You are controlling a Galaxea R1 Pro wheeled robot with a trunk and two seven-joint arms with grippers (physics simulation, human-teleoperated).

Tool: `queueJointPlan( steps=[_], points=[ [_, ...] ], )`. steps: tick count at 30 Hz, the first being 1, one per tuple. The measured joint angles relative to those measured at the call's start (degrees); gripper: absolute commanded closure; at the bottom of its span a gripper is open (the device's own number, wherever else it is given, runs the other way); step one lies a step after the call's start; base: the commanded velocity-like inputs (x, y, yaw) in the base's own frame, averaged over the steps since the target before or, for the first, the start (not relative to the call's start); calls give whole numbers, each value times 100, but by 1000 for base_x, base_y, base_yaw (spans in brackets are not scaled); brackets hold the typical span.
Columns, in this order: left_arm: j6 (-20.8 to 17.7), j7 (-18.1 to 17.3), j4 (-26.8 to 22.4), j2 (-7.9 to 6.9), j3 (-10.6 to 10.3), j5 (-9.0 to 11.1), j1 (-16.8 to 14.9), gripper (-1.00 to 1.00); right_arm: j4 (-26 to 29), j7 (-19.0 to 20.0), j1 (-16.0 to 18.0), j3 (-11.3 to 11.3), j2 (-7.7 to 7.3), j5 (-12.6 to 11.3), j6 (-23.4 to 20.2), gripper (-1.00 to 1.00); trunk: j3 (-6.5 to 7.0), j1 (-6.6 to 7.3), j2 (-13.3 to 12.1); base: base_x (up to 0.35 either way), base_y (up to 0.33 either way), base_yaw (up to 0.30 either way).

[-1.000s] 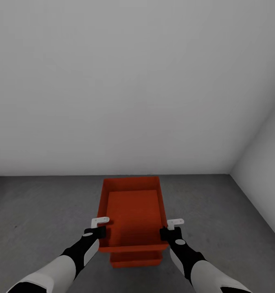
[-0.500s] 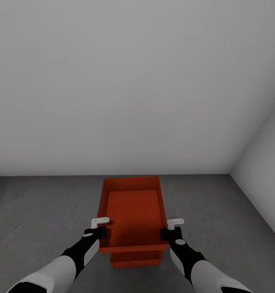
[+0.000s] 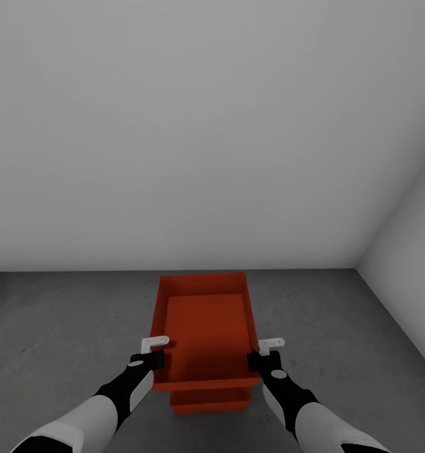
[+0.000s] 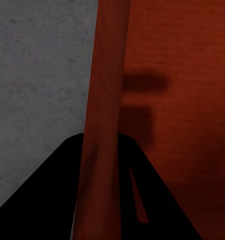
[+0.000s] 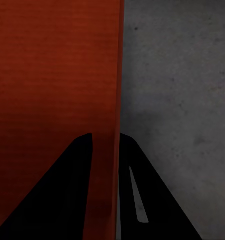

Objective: Move the two storage containers from the living room to the garage. In the garage, place one container on the floor and stack the other container on top of it (either order is fine).

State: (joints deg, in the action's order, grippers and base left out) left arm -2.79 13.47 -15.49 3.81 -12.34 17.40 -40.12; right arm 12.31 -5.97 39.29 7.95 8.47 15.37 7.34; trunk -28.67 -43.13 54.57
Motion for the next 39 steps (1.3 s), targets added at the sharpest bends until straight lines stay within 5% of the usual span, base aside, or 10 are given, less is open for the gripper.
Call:
queueJointPlan(
  steps=[39],
  points=[
    [-11, -1, -10, -4, 0, -5, 0, 100, 0, -1, 0, 5, 3, 0, 0, 100, -308, 0, 0, 0, 0, 0]
  ],
)
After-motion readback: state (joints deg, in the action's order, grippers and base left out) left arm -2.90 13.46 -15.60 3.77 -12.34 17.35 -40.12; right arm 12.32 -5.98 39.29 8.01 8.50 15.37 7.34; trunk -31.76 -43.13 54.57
